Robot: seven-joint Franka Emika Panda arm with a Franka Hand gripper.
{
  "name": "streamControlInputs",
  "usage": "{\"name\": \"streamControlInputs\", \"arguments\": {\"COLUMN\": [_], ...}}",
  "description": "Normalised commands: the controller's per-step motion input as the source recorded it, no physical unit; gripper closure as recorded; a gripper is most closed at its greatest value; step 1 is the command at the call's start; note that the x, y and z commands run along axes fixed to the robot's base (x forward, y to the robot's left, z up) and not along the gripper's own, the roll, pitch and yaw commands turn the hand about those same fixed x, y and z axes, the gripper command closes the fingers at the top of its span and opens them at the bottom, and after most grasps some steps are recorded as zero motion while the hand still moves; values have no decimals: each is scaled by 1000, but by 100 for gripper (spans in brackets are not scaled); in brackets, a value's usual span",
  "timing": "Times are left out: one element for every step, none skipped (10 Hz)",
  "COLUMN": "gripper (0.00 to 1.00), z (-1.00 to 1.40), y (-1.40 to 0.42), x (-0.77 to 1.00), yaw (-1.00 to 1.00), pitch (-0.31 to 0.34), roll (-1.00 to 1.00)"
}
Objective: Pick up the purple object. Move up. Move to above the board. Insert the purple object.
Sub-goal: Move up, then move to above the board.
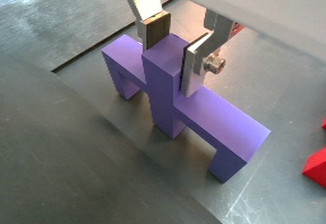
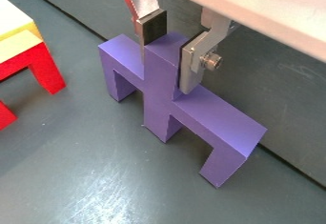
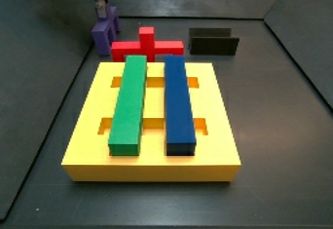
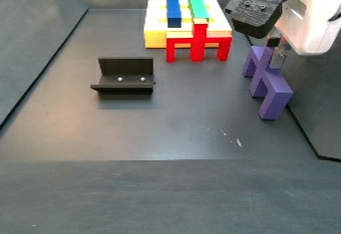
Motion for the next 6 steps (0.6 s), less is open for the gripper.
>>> {"name": "streamControlInputs", "arguments": {"gripper": [100, 100, 100, 100, 100, 100], "z": [833, 850, 611, 237, 1400, 1400], "y": [0, -79, -64, -24, 0, -4], "x": [0, 37, -45, -26, 0, -29], "yaw": [0, -60, -44, -20, 0, 4], "pitch": [0, -12, 28, 23, 0, 22], "roll": [0, 4, 15, 33, 0, -11]}}
